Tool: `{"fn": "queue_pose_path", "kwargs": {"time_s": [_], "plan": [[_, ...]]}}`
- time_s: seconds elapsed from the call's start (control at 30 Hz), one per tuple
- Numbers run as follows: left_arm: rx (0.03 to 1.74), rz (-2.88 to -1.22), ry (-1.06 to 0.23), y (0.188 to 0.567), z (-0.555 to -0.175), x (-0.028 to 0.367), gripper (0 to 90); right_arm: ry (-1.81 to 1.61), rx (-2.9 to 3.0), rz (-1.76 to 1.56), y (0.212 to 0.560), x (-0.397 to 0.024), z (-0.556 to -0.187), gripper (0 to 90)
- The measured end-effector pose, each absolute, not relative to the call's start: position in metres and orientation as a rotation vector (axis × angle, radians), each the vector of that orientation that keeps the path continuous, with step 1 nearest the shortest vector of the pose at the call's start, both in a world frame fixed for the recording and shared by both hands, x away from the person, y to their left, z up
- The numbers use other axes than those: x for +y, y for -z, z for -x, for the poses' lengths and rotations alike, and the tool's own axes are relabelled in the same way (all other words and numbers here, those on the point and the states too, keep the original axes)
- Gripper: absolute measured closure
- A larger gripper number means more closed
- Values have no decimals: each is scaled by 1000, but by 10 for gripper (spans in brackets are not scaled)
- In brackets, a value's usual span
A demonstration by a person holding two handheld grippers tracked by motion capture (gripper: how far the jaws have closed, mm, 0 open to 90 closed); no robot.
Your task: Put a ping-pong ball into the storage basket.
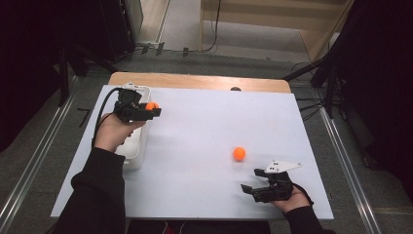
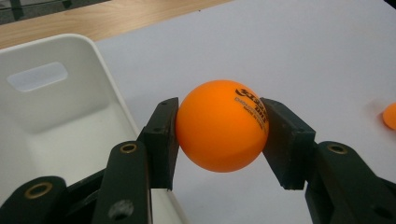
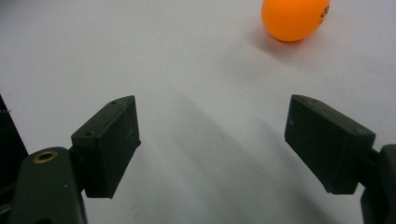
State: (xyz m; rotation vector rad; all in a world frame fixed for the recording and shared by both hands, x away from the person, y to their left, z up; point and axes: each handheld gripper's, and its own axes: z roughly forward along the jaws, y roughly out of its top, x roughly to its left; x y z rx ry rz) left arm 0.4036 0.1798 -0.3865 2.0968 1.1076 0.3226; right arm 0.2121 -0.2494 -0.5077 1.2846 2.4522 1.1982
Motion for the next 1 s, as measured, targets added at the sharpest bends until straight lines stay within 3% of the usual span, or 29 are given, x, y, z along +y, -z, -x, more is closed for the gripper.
{"fn": "queue_pose_path", "kwargs": {"time_s": [1.0], "plan": [[1190, -2034, -370, 381, -406, 207, 503, -1186, 2461, -1280, 508, -249, -212, 164]]}}
